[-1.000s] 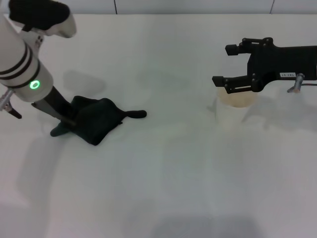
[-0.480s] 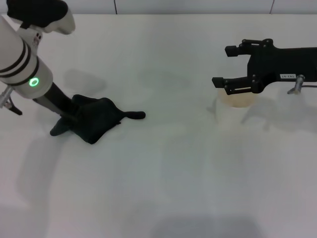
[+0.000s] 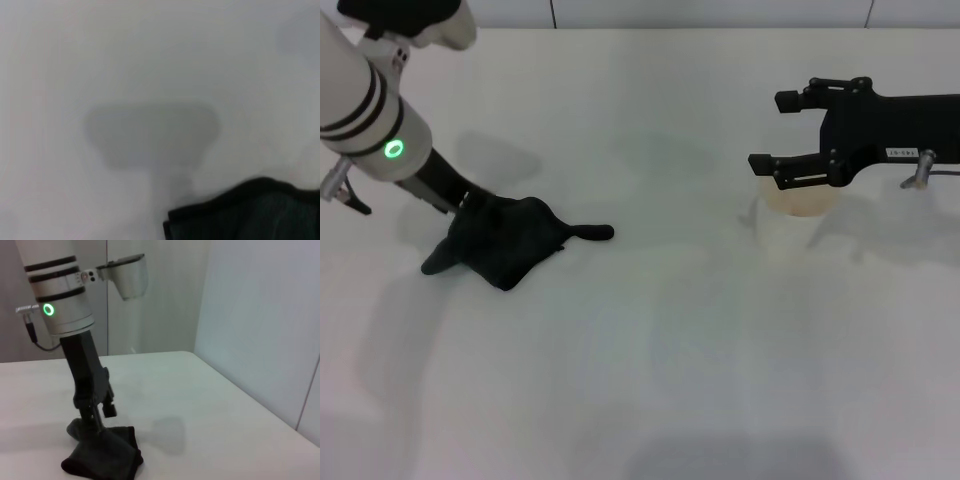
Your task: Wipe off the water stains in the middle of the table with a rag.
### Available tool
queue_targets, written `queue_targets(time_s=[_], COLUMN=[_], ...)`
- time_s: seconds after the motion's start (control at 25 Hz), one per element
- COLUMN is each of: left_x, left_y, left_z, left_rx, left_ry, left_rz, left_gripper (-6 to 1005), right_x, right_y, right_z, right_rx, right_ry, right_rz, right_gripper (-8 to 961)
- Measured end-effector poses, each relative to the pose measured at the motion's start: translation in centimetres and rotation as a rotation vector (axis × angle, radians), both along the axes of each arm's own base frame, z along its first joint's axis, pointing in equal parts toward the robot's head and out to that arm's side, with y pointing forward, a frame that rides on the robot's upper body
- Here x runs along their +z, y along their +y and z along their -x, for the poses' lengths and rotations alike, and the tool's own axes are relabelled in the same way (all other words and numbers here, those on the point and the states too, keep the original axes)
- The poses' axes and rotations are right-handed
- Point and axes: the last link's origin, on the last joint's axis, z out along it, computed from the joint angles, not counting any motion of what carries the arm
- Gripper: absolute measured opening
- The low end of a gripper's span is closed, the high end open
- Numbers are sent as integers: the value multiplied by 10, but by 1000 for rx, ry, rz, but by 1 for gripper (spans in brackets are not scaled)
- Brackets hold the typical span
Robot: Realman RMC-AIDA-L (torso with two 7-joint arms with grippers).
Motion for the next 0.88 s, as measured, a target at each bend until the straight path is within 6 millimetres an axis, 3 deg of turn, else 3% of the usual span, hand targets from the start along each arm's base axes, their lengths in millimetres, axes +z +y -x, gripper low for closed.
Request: queue_targets(time_s=[0.2, 0.4, 0.52, 0.68, 0.8, 0.88], left_x=[4, 2, 3, 18, 27, 31], left_y=[3, 2, 1, -8, -12, -15], left_z=[-9, -13, -28, -56, -60, -51], left_rx=[-30, -45, -95, -205, -226, -204], left_ry=[-13, -10, -76, -313, -444, -494], left_rz=[-16, -4, -9, -24, -20, -29], left_gripper=[705, 876, 875, 873, 871, 870], right_x=[0, 1, 1, 1, 2, 2], right_y=[0, 1, 0, 0, 0, 0], right_z=[0, 1, 0, -1, -1, -1], right_rx=[0, 3, 1, -2, -11, -16], right_ry=[-1, -1, -2, -1, 3, 6], right_rz=[0, -1, -2, -3, -1, 0], right_gripper=[841, 841, 841, 841, 841, 841])
